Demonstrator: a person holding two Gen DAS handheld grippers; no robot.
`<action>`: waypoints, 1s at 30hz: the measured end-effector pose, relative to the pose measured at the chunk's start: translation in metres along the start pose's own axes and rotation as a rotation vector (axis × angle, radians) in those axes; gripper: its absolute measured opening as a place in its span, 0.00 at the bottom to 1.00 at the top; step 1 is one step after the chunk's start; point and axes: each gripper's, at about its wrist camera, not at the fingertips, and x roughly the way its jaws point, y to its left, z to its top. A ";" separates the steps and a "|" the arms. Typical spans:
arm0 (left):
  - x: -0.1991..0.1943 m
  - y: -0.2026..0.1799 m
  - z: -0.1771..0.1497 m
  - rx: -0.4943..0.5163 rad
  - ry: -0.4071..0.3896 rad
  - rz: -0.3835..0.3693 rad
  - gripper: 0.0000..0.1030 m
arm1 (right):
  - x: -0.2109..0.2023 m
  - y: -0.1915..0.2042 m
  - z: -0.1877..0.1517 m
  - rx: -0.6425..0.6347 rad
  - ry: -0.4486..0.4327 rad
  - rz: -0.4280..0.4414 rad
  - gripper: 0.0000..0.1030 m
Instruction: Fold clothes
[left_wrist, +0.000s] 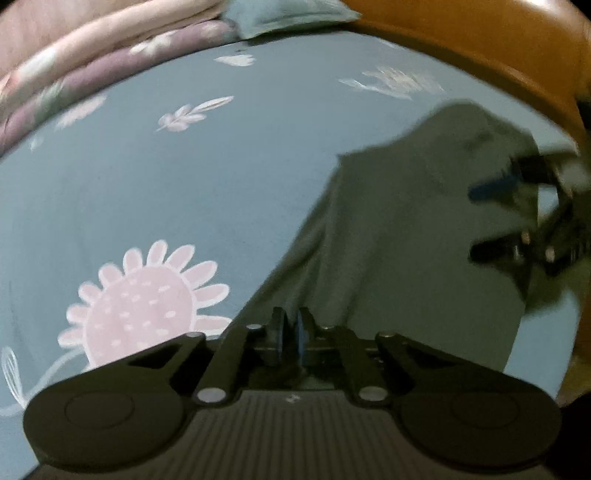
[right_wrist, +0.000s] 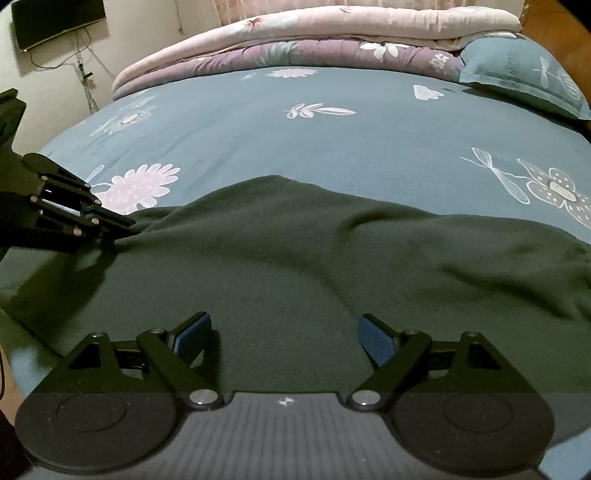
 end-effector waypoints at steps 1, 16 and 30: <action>-0.005 0.001 0.000 -0.003 -0.026 0.024 0.02 | -0.001 0.000 0.000 0.001 -0.004 -0.006 0.87; -0.038 0.017 -0.010 -0.259 -0.187 -0.055 0.23 | -0.001 0.011 0.029 -0.057 -0.072 0.022 0.79; -0.038 0.033 -0.074 -0.431 -0.069 -0.018 0.41 | 0.036 0.009 0.045 -0.128 0.026 0.014 0.61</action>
